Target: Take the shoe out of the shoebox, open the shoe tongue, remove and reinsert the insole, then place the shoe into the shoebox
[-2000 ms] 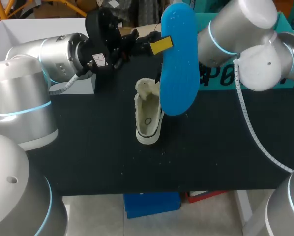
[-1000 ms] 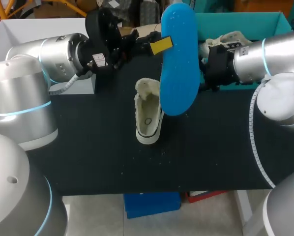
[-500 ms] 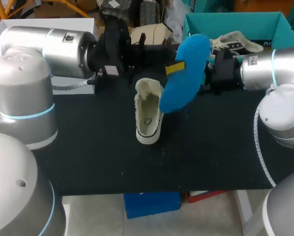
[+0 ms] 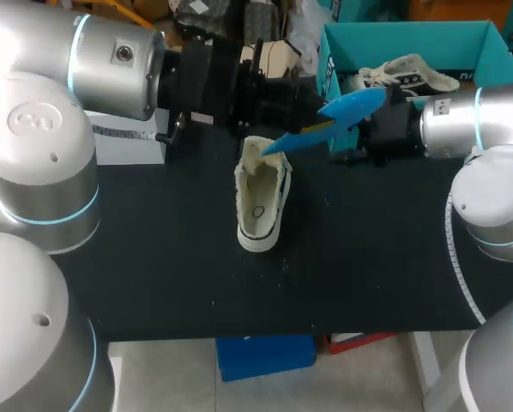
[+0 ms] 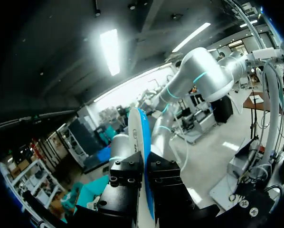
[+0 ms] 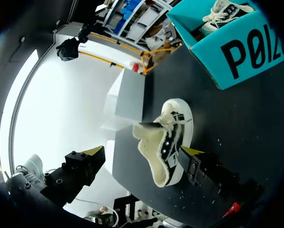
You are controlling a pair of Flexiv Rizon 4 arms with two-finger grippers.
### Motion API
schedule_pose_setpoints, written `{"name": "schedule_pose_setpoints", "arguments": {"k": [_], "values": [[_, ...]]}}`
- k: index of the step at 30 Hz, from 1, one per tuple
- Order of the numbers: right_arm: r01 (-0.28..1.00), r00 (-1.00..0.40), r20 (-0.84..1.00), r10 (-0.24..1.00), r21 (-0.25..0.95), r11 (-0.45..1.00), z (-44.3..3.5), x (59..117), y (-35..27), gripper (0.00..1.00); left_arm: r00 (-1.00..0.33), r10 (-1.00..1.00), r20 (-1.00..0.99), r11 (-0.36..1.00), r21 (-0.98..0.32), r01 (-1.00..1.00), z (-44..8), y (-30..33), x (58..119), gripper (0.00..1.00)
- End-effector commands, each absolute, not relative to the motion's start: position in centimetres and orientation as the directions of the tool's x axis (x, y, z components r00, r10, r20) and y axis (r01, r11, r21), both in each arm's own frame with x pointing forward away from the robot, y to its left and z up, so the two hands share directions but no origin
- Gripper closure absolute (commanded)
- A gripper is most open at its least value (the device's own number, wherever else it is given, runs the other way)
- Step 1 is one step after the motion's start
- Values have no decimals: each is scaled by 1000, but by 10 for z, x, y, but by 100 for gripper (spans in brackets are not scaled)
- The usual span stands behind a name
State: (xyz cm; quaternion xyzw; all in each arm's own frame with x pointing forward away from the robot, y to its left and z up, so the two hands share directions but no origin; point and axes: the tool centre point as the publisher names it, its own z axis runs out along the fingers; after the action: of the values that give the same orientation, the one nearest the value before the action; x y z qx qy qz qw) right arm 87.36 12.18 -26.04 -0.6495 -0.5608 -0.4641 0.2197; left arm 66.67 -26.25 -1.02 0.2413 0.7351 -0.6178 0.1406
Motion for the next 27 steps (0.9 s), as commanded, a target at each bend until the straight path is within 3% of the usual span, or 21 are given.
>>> {"name": "schedule_pose_setpoints", "arguments": {"k": [1,9,10,12,13,15,27], "values": [[932,-60,850,523,236,-276,-261,874,122,0,-591,190,-784,153,-570,807,-30,-264,641,100],[932,-60,850,523,236,-276,-261,874,122,0,-384,230,-894,-189,-428,884,-86,-250,627,100],[932,-60,850,523,236,-276,-261,874,122,0,-384,230,-894,-189,-428,884,-86,-250,627,100],[932,-60,850,523,236,-276,-261,874,122,0,-384,230,-894,-189,-428,884,-86,-250,627,85],[932,-60,850,523,236,-276,-261,874,122,0,-384,230,-894,-189,-428,884,-86,-250,627,83],[932,-60,850,523,236,-276,-261,874,122,0,-384,230,-894,-189,-428,884,-86,-250,627,100],[932,-60,850,523,236,-276,-261,874,122,0,-384,230,-894,-189,-428,884,-86,-250,627,100]]}}
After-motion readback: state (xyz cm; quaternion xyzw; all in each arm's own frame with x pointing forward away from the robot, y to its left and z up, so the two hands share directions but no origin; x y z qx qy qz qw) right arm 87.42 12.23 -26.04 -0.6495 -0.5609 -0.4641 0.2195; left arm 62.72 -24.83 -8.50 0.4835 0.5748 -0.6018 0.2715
